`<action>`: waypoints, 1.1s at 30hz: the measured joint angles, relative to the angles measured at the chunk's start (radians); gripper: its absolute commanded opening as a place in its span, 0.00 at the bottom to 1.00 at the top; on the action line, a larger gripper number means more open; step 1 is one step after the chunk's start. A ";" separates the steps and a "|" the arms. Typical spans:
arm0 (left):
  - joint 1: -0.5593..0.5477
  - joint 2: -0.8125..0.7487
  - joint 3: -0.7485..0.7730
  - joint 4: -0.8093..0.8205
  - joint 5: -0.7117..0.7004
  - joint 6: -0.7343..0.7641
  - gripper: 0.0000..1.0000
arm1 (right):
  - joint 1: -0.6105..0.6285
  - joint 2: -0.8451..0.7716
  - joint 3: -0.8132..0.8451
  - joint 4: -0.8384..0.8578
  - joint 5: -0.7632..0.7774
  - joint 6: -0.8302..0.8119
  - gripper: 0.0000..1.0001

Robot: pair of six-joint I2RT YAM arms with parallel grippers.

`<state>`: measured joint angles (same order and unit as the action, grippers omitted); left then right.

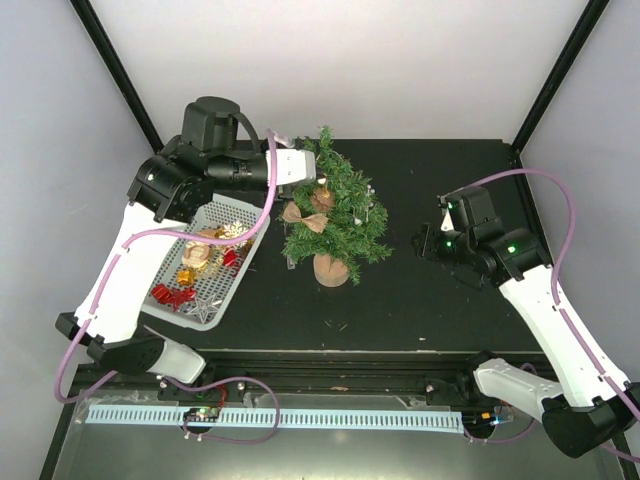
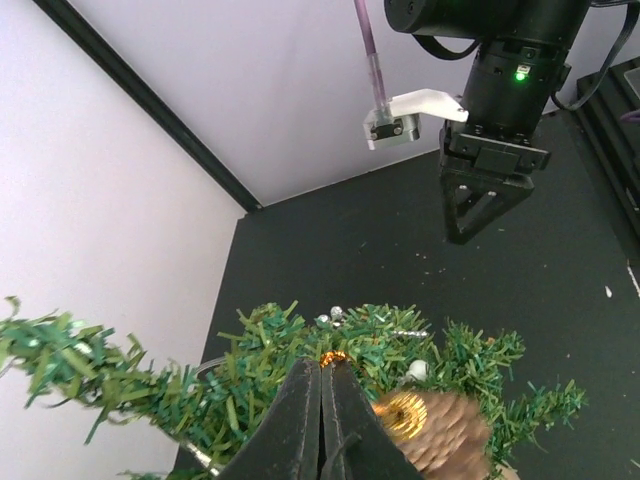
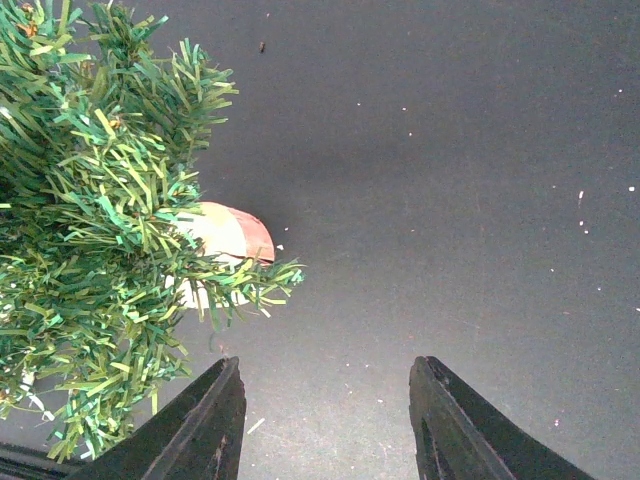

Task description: Decorate the small christmas tree

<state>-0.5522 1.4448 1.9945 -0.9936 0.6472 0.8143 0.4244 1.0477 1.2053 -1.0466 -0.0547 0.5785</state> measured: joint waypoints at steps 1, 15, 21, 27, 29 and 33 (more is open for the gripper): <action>-0.005 0.005 0.000 0.001 -0.001 -0.001 0.01 | 0.000 0.000 -0.004 0.003 0.000 0.000 0.47; -0.033 0.038 0.000 0.014 -0.023 -0.001 0.02 | -0.001 0.000 -0.020 0.016 0.001 0.000 0.47; -0.057 0.069 0.000 0.027 -0.045 -0.003 0.01 | -0.001 0.000 -0.029 0.016 0.001 0.000 0.46; -0.067 0.085 0.000 0.031 -0.063 -0.003 0.02 | -0.001 -0.002 -0.034 0.016 0.001 0.000 0.46; -0.068 0.085 0.000 0.033 -0.067 -0.003 0.01 | -0.001 -0.004 -0.034 0.016 0.001 0.000 0.46; -0.068 0.085 -0.002 0.040 -0.074 -0.003 0.02 | -0.001 -0.009 -0.034 0.016 0.001 0.000 0.46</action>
<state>-0.6197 1.5295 1.9926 -0.9539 0.5735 0.8108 0.4236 1.0389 1.1713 -1.0309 -0.0536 0.5781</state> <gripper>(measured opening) 0.019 0.464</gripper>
